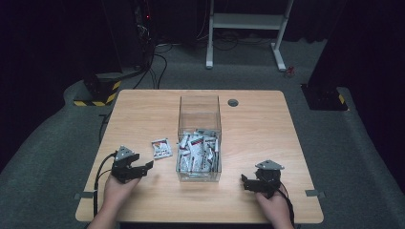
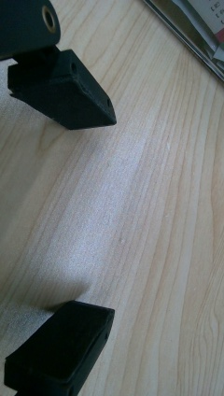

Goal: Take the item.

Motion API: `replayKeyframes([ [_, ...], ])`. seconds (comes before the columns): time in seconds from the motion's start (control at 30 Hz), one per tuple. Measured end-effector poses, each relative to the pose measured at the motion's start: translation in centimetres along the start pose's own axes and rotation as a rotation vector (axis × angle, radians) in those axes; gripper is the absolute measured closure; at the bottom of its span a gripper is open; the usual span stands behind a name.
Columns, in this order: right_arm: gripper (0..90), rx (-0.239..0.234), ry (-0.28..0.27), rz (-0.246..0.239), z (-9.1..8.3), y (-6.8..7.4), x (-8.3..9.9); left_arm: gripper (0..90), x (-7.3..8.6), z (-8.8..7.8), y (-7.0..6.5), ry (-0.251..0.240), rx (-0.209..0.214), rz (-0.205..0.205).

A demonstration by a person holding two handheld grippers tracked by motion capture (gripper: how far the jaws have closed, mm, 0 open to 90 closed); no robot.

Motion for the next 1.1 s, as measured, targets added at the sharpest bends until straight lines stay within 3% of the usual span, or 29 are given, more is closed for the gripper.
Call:
replayKeyframes([
  [0.23,7.9,0.000,0.000,0.000,0.0,0.0,0.0,23.5,1.7,-0.7,-0.1,0.039,-0.015,0.020],
  [0.63,7.9,0.001,0.000,0.001,0.0,0.0,0.0,16.7,4.4,-1.5,-1.0,0.078,-0.087,0.095],
  [1.1,7.8,0.001,-0.002,0.003,0.0,0.0,0.0,13.4,4.8,-1.4,-1.2,0.073,-0.089,0.084],
])
Point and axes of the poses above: each handheld gripper's, and its own axes: z roughly forward along the jaws, x roughly out of its underside, y roughly to its left, the point moved 1 cm from there along z, roughly forward along the jaws, and after that the axes turned 1 degree about y, right-handed, at the moved point
